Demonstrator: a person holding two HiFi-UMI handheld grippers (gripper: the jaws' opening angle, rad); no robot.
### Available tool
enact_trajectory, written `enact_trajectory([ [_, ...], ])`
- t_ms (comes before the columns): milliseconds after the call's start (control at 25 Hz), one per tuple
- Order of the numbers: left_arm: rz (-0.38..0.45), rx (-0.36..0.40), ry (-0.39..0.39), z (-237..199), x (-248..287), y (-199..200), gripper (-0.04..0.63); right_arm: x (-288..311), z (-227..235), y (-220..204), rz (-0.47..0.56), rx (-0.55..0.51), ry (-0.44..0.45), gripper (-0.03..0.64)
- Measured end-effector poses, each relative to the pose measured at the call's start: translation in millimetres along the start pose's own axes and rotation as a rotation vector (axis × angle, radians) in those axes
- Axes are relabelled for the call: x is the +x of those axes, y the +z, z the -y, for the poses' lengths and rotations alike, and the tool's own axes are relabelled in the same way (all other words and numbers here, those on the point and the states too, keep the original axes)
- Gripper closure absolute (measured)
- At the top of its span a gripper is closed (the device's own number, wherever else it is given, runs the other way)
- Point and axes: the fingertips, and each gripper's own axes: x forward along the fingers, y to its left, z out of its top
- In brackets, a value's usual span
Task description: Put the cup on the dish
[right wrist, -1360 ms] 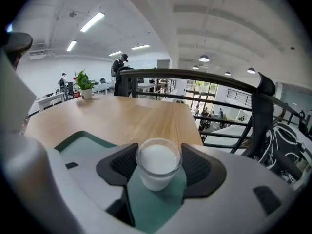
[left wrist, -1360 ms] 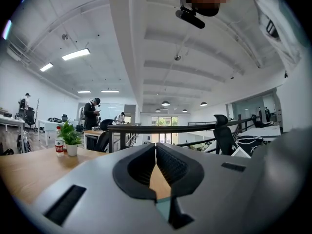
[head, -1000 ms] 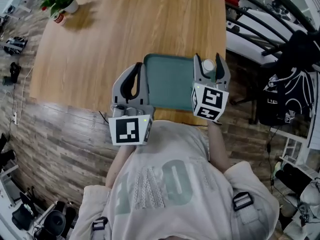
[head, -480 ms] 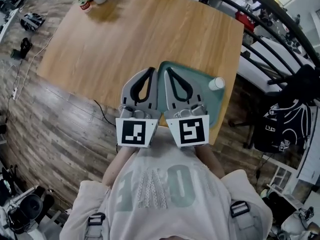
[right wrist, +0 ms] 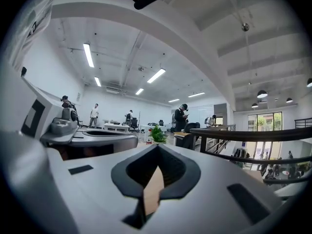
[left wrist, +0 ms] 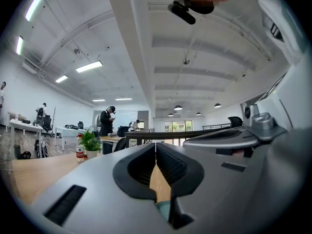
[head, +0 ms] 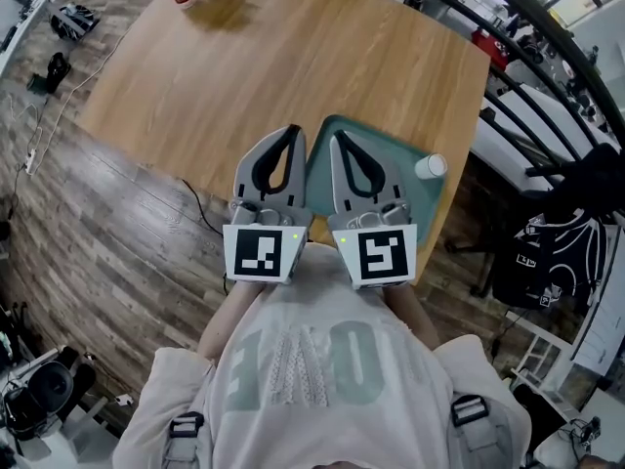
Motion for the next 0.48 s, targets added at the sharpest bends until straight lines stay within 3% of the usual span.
enact_trajectory([
  [480,-0.004,0.005,0.008,3.3,1.7,-0.4,0.584,-3.5,12.4,-5.9,-0.022,0.004,-0.015,0.598],
])
